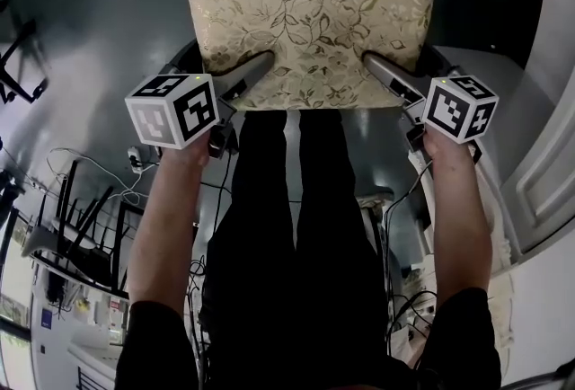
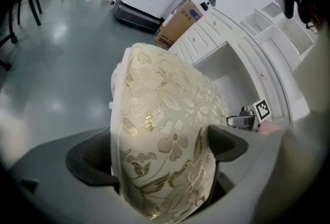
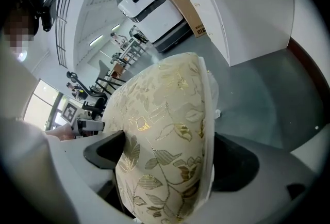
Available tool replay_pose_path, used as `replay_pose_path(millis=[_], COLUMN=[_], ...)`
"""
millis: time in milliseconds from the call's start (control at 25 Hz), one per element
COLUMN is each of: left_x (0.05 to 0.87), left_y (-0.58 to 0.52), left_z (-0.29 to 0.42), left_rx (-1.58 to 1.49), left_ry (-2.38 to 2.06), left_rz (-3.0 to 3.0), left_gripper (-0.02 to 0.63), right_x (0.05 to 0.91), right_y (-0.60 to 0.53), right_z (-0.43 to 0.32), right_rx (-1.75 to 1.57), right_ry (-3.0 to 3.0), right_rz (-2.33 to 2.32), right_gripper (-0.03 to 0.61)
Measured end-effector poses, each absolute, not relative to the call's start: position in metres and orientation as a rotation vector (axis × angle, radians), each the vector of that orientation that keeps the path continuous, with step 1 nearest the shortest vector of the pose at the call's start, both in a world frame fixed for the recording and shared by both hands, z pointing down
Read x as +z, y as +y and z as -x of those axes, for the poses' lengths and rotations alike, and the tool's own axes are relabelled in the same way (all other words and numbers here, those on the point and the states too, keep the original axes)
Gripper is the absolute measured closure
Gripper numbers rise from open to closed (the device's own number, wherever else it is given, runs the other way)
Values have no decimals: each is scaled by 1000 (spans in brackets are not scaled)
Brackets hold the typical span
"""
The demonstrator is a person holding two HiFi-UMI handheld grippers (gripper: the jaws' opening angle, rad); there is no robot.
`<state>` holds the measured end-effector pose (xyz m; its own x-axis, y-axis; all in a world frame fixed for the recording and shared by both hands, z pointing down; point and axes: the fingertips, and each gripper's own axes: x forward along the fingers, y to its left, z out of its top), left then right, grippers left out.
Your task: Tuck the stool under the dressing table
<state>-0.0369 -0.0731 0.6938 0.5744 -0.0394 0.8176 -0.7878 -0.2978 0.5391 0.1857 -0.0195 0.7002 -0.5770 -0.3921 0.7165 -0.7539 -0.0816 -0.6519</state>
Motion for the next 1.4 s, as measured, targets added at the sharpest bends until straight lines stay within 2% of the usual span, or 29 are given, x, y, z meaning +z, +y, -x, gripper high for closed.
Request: replay_pose_path(millis=[320,600,880,1400], left_x=[686,642,697,684], left_y=[-84,-104,-73,-87], left_z=[33,27,38,35], left_rx=[891,887,728,771], left_ry=[-684,-634,-761,-716], left_rz=[-1766,-1832,-1809,-1839], left_gripper=[51,51,49,49], right_x=[697,648,697,688], right_y=[-14,-22,-23,-15], right_z=[-186,-187,-187,-185], right_rx=[1777,1751,1617,1702], right_ry=[-1875,-1883,-1949,-1911], right_rz=[-1342,-1443,-1298,-1394], right_gripper=[63,63,63,63])
